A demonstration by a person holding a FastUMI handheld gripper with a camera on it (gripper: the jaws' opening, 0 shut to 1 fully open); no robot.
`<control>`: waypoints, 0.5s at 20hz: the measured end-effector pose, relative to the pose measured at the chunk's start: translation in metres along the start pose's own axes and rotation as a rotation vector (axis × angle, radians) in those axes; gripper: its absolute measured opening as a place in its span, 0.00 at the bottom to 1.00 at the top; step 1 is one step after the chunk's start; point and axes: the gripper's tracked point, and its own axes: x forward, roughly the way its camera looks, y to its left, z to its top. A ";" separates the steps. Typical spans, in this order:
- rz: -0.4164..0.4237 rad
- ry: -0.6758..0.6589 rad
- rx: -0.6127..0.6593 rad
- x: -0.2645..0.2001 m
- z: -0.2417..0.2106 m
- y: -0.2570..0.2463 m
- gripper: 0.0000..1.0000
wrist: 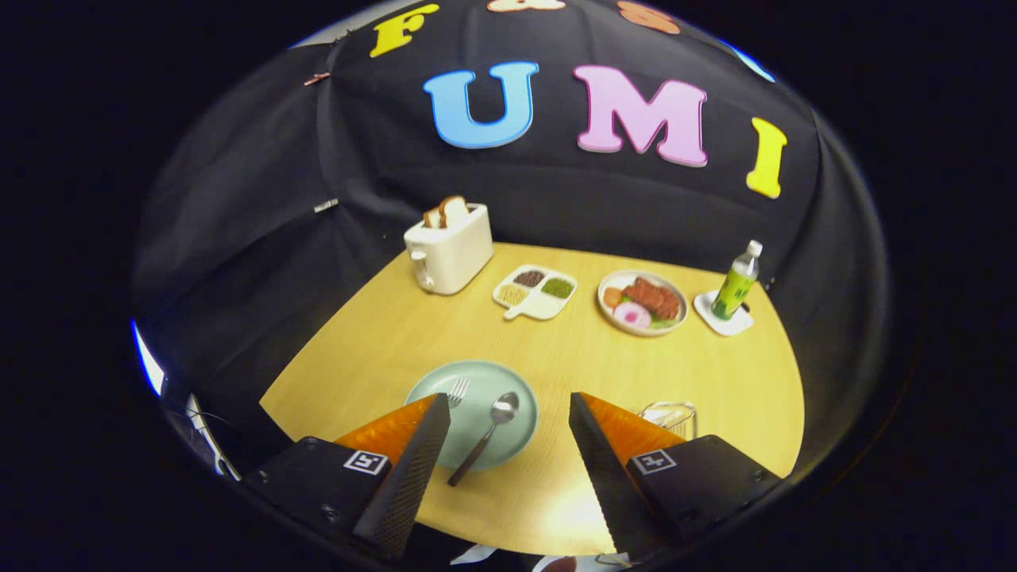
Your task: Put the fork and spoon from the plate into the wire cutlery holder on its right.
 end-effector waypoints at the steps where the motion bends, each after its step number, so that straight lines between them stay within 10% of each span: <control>1: -0.003 0.044 0.020 0.007 -0.010 0.004 0.94; 10: -0.089 0.315 0.107 0.083 -0.092 0.025 0.59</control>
